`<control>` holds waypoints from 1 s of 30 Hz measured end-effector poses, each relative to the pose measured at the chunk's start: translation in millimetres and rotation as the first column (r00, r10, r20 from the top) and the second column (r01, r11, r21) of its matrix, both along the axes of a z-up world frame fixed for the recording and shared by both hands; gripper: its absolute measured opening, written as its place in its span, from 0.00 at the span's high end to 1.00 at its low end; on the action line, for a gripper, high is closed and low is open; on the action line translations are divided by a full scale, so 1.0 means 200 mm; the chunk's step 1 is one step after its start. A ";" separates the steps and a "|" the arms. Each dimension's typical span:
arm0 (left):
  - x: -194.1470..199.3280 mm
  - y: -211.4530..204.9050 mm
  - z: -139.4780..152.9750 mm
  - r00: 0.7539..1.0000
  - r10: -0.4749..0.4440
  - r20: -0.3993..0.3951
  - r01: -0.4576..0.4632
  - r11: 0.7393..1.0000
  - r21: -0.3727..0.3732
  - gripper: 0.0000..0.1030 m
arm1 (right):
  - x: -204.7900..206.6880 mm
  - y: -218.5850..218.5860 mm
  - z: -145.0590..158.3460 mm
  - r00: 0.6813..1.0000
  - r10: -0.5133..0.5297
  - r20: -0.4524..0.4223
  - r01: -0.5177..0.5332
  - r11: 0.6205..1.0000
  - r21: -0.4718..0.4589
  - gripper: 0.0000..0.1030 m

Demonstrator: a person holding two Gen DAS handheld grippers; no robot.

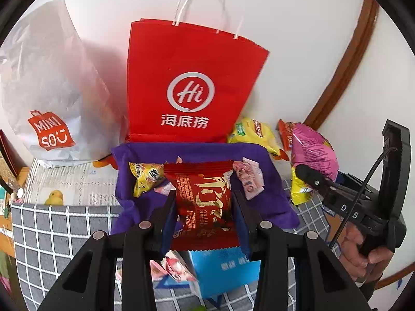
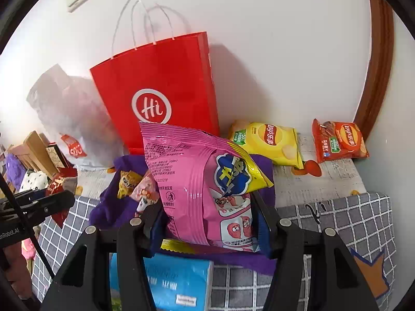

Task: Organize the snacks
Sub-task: 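Carry both packets over the purple towel and open both grippers there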

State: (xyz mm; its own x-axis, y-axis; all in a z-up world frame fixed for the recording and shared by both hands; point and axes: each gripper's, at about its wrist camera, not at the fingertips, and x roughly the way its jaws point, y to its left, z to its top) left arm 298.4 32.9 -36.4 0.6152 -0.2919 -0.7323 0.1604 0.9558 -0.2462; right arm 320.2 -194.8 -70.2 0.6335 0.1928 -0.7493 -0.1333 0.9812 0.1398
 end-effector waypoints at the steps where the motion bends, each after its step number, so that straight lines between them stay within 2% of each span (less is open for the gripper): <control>1: 0.02 0.00 -0.01 1.000 0.001 -0.001 -0.001 1.000 0.002 0.63 | 0.02 0.00 -0.01 1.000 0.000 -0.002 0.000 1.000 0.000 0.45; 5: 0.10 0.03 -0.04 1.000 0.017 0.002 -0.017 1.000 0.022 0.62 | 0.11 0.02 -0.03 1.000 0.005 -0.007 -0.005 1.000 0.005 0.45; 9: 0.18 0.08 -0.10 0.999 0.035 -0.025 -0.035 0.999 0.003 0.62 | 0.17 0.04 -0.11 0.999 0.026 -0.032 -0.026 0.999 0.019 0.45; 11: 0.22 0.11 -0.14 0.998 0.045 -0.042 -0.045 0.999 -0.003 0.62 | 0.21 0.05 -0.17 0.997 0.048 -0.065 -0.048 0.999 0.001 0.45; 19: 0.30 0.18 -0.27 0.993 0.074 -0.092 -0.074 0.997 -0.004 0.62 | 0.28 0.03 -0.30 0.990 0.084 -0.111 -0.090 0.995 -0.048 0.45; 30: 0.37 0.25 -0.39 0.984 0.098 -0.148 -0.100 0.995 -0.009 0.62 | 0.34 -0.11 -0.41 0.981 0.032 -0.190 -0.045 0.997 -0.063 0.45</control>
